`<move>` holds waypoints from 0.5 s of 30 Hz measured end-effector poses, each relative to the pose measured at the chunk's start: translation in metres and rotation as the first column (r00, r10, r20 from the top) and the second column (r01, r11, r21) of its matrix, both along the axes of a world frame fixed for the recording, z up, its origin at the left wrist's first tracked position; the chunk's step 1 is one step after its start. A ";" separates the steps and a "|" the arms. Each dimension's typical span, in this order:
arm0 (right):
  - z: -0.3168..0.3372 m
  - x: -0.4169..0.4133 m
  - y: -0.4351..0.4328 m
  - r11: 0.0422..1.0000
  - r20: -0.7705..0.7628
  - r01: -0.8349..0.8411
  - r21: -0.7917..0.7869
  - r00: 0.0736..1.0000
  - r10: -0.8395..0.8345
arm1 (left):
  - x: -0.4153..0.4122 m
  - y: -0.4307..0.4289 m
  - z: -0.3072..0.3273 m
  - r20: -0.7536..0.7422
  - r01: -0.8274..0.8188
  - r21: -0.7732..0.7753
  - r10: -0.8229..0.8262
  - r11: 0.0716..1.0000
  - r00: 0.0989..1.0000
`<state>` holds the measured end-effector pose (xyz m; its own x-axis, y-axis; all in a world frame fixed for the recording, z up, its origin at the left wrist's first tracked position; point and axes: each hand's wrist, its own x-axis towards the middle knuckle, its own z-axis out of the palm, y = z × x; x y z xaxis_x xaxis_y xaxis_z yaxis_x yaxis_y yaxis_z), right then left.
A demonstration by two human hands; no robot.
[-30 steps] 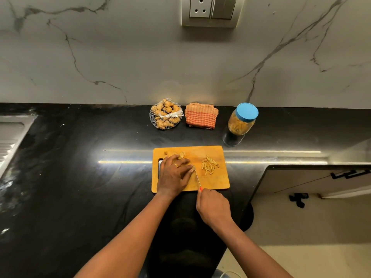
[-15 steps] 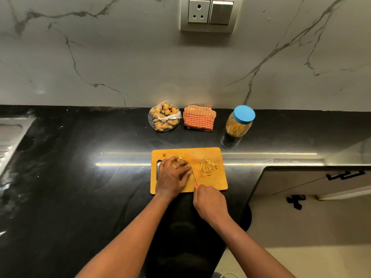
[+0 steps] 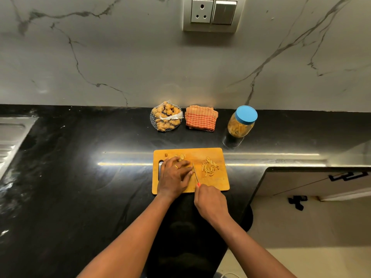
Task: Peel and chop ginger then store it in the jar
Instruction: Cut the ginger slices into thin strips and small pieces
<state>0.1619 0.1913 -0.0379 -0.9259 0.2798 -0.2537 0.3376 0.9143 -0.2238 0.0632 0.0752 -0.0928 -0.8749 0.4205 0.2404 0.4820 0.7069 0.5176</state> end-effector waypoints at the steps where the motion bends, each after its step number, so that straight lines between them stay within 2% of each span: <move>1: 0.000 0.000 0.000 1.000 -0.001 -0.003 0.006 1.000 0.003 | 0.000 0.000 0.000 0.000 0.000 -0.001 0.000 1.000 1.000; 15: 0.002 -0.006 0.000 0.998 0.096 -0.036 0.043 0.995 0.032 | 0.001 0.000 0.001 -0.018 -0.010 0.013 0.010 1.000 1.000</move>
<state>0.1559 0.1908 -0.0358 -0.9074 0.2611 -0.3294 0.3236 0.9340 -0.1512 0.0645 0.0751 -0.0915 -0.8745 0.4084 0.2616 0.4842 0.7050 0.5182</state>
